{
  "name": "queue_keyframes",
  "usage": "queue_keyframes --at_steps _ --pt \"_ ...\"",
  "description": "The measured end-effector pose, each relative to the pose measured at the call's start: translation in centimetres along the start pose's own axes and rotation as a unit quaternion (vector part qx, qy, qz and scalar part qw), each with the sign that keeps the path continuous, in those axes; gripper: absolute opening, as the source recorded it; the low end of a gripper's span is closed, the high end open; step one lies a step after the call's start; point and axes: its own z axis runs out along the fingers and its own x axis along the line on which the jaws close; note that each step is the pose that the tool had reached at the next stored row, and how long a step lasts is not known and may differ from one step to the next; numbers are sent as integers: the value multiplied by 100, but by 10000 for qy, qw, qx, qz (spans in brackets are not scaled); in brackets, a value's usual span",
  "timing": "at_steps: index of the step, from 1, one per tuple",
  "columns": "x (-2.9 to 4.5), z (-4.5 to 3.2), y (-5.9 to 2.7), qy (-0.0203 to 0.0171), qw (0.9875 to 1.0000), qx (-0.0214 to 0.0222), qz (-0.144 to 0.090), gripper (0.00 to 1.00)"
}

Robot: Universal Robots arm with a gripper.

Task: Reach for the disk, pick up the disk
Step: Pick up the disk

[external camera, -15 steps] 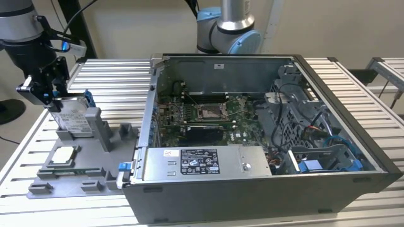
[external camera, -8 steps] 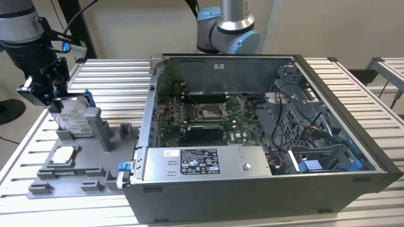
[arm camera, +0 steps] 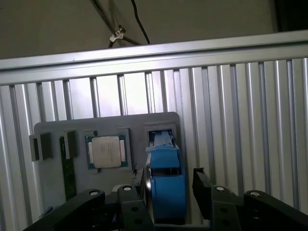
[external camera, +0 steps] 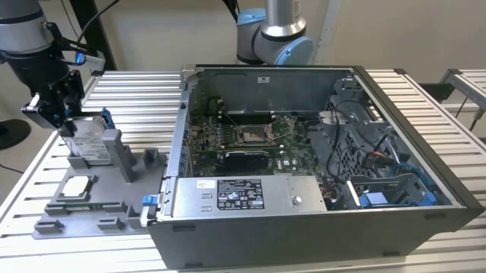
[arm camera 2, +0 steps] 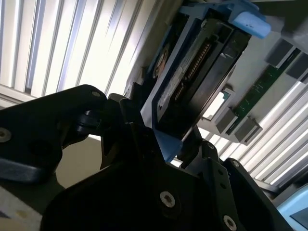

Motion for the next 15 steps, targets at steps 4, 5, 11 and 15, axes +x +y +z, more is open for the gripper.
queue_keyframes --at_steps 4,5,11,15 --pt "0 19 0 0 10000 0 0 100" --pt "0 26 0 0 10000 0 0 100" --pt "-2 103 -9 0 10000 0 0 100" --pt "-3 167 -16 0 10000 0 0 100"
